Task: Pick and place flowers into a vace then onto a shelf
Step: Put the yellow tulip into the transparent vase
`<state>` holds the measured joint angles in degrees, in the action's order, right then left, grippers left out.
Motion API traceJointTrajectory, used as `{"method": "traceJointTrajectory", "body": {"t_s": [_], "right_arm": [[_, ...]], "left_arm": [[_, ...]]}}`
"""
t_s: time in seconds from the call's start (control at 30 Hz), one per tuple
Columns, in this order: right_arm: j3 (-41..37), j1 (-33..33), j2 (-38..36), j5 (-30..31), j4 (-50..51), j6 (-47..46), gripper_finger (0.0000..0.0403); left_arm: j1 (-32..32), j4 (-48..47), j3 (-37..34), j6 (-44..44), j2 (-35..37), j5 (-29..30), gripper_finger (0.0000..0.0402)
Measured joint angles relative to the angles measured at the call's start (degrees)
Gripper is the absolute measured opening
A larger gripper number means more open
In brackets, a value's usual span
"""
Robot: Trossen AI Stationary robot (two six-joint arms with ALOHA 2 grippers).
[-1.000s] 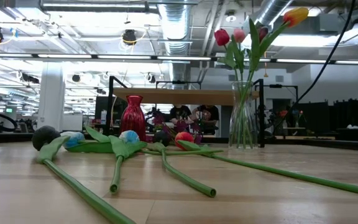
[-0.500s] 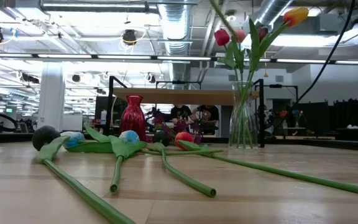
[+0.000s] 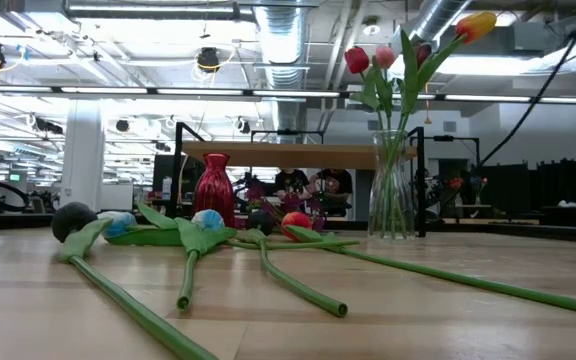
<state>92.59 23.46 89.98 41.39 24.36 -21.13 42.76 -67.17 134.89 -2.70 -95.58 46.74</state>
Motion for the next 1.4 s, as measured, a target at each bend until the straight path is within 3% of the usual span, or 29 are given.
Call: {"method": "traceJointTrajectory", "body": {"t_s": [0.23,0.43,0.53,0.8,0.9,1.0,1.17,1.3,1.4], "right_arm": [[0.03,2.06,-11.04,11.19,-1.68,12.24,0.0],[-2.52,-0.58,-18.75,10.93,-4.34,23.98,0.0],[-8.3,-4.46,-22.9,7.42,-7.74,24.68,0.0],[-39.98,-16.58,-37.07,-14.49,-43.04,29.68,0.0],[-47.86,-20.32,-42.37,-21.79,-46.91,29.53,0.0],[-52.35,-22.74,-45.95,-23.52,-47.16,27.75,0.0],[-54.88,-25.18,-47.89,-24.74,-45.81,27.57,0.0],[-55.7,-26.29,-47.21,-25.01,-45.98,26.77,0.0],[-56.31,-26.29,-45.58,-24.83,-47.35,25.71,0.0]], "left_arm": [[-2.54,1.57,-0.02,0.33,5.96,-0.11,0.0236],[-10.52,2.9,-0.02,-1.94,10.12,-9.15,0.0236],[-15.75,4.0,-0.02,-3.69,10.79,-13.8,0.0236],[-27.19,4.43,-0.09,-2.57,12.08,-24.43,0.0236],[-29.0,5.29,-0.09,-1.52,12.8,-25.46,0.0236],[-29.77,6.11,-1.44,-0.94,14.31,-25.44,0.0236],[-29.96,14.27,-15.31,0.27,21.49,-24.93,0.0236],[-30.93,25.92,-33.81,1.34,30.85,-19.37,0.0236],[-32.54,36.75,-47.85,3.88,37.98,-18.54,0.0236]]}}
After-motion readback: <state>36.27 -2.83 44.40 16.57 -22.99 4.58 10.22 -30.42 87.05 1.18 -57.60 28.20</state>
